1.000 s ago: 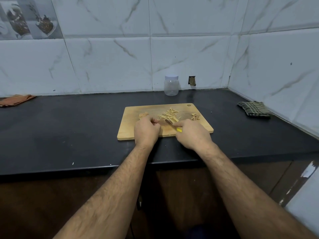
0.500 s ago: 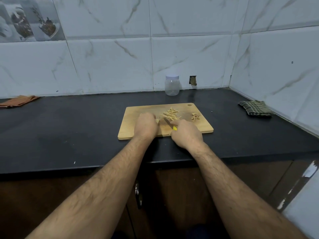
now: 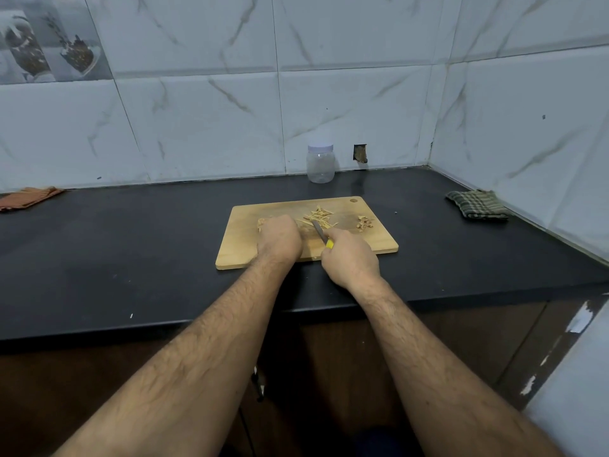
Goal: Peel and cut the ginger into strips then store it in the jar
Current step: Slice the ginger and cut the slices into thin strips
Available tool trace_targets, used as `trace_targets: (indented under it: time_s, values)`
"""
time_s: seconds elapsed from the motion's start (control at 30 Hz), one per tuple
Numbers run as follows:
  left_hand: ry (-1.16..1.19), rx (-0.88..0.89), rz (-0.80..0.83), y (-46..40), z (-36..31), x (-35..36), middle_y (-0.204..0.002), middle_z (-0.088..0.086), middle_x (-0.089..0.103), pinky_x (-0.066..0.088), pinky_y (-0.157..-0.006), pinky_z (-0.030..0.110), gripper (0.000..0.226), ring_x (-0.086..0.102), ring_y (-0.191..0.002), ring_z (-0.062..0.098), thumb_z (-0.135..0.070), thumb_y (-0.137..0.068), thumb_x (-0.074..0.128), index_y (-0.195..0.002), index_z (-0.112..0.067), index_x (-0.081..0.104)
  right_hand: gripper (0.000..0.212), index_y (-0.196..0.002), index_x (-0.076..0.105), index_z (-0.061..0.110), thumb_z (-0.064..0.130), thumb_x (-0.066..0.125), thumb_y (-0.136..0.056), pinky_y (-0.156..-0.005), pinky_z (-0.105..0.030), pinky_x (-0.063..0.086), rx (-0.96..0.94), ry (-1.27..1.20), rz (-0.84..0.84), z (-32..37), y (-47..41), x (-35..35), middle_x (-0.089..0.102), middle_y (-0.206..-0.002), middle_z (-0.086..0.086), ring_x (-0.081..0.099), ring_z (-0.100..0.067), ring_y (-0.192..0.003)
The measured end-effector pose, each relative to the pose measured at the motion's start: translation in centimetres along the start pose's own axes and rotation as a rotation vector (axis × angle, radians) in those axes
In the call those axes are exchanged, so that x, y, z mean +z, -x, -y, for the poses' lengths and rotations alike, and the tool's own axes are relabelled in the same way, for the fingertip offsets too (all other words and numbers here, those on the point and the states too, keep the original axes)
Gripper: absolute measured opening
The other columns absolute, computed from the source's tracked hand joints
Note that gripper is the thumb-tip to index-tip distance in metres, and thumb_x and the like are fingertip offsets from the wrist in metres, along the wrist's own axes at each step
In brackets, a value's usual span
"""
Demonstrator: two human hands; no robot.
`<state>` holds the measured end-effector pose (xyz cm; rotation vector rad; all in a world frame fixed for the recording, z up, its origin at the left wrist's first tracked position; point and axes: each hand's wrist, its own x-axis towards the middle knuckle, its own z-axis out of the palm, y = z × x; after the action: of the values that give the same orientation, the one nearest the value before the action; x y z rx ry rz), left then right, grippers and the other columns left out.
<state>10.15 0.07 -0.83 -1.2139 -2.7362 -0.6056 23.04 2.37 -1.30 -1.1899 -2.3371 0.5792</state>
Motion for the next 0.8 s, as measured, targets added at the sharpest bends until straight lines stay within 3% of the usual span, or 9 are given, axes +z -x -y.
trace_targets:
  time_s: [0.13,0.23,0.3,0.43,0.6,0.8]
  values:
    - [0.088,0.023,0.015,0.2,0.0,0.2,-0.102,0.01,0.073,0.045,-0.071,0.029,0.019,0.066,-0.098,0.028,-0.012,-0.094,0.055,-0.097,-0.011,0.073,0.052,-0.138,0.055,0.031,0.009,0.049,-0.091,-0.076,-0.032,0.046,0.002,-0.003,0.03,-0.1,0.1,-0.3,0.065,-0.124,0.001,0.06,-0.025,-0.109]
    - [0.201,0.043,0.066,0.4,0.1,0.3,-0.105,0.004,0.074,0.05,-0.085,0.029,0.018,0.064,-0.105,0.023,-0.021,-0.092,0.064,-0.104,-0.017,0.077,0.05,-0.136,0.058,0.028,0.009,0.05,-0.091,-0.082,-0.034,0.049,-0.012,0.018,0.064,-0.1,0.1,-0.8,0.065,-0.124,-0.001,0.06,-0.026,-0.109]
    - [0.245,0.041,0.077,0.2,0.5,0.3,-0.109,0.003,0.073,0.05,-0.093,0.031,0.019,0.064,-0.108,0.022,-0.021,-0.092,0.067,-0.108,-0.019,0.076,0.048,-0.135,0.058,0.026,0.008,0.051,-0.091,-0.08,-0.033,0.049,-0.025,0.041,0.089,-0.2,0.2,-1.0,0.066,-0.123,-0.003,0.06,-0.025,-0.104]
    - [0.28,0.01,0.116,-0.3,1.4,0.3,-0.11,0.0,0.073,0.051,-0.095,0.032,0.024,0.065,-0.106,0.018,-0.017,-0.086,0.073,-0.109,-0.024,0.074,0.049,-0.137,0.057,0.027,0.008,0.051,-0.092,-0.074,-0.031,0.048,-0.031,0.074,0.111,-0.3,0.4,-1.2,0.066,-0.12,-0.003,0.053,-0.021,-0.091]
    - [0.27,0.002,0.156,-0.6,1.4,0.2,-0.117,-0.004,0.071,0.05,-0.093,0.029,0.032,0.064,-0.109,0.016,-0.028,-0.086,0.075,-0.117,-0.028,0.072,0.053,-0.141,0.052,0.031,0.01,0.05,-0.093,-0.076,-0.033,0.048,-0.043,0.108,0.116,0.1,0.6,-1.0,0.064,-0.125,-0.001,0.059,-0.023,-0.108]
    - [0.203,0.033,0.244,-0.9,1.4,-0.3,-0.122,-0.002,0.069,0.047,-0.099,0.029,0.038,0.06,-0.116,0.018,-0.036,-0.09,0.07,-0.127,-0.029,0.066,0.053,-0.14,0.053,0.032,0.01,0.05,-0.092,-0.076,-0.033,0.049,-0.035,0.137,0.12,0.4,0.4,-1.0,0.064,-0.124,-0.001,0.059,-0.024,-0.108]
